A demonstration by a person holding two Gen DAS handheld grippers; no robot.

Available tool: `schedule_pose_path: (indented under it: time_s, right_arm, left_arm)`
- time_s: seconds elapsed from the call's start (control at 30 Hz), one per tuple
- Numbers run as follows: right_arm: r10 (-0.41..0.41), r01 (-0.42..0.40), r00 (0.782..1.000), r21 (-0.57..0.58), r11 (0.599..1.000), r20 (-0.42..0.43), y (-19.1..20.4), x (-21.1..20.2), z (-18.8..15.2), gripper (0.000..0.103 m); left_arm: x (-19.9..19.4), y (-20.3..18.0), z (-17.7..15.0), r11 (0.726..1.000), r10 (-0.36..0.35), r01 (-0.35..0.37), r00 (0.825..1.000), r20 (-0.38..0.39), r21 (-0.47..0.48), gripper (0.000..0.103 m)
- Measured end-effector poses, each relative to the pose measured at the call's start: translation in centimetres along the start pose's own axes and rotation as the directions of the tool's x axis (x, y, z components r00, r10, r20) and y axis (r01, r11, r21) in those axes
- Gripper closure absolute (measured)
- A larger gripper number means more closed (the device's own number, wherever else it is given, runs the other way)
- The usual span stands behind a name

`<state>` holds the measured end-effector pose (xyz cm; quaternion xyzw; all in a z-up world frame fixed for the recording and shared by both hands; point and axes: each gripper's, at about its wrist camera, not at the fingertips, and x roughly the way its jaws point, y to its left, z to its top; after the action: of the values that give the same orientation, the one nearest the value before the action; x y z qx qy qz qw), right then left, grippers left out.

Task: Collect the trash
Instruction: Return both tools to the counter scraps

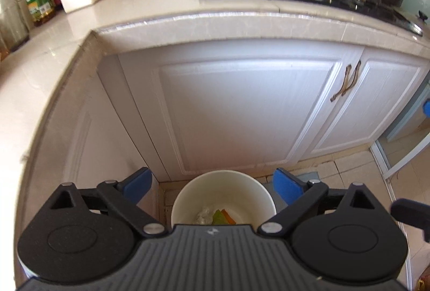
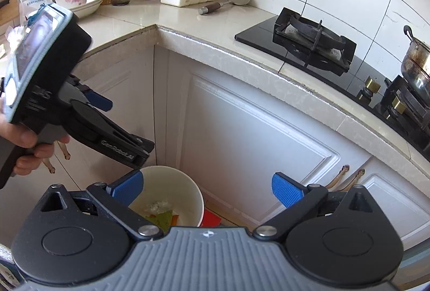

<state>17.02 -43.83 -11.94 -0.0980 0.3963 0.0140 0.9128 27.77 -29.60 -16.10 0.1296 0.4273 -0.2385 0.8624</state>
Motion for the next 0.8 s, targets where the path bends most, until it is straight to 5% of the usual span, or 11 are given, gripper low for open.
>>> schedule_pose_path:
  time_s: [0.47, 0.67, 0.8]
  right_arm:
    - [0.098, -0.095, 0.992, -0.037, 0.995, 0.082, 2.1, -1.3, 4.0, 0.000]
    - [0.190, -0.175, 0.974, -0.122, 0.977, 0.121, 5.2, -1.0, 7.0, 0.000]
    - [0.269, -0.242, 0.953, -0.183, 0.953, 0.139, 7.9, -0.6, 9.2, 0.000]
  left_arm:
    - [-9.6, 5.2, -0.9, 0.995, 0.061, -0.053, 0.993, 0.099, -0.082, 0.003]
    - [-12.7, 10.2, -2.8, 0.976, 0.177, -0.164, 0.981, 0.077, -0.146, 0.003]
    - [-14.7, 13.9, -4.5, 0.943, 0.292, -0.277, 0.954, 0.061, -0.182, 0.003]
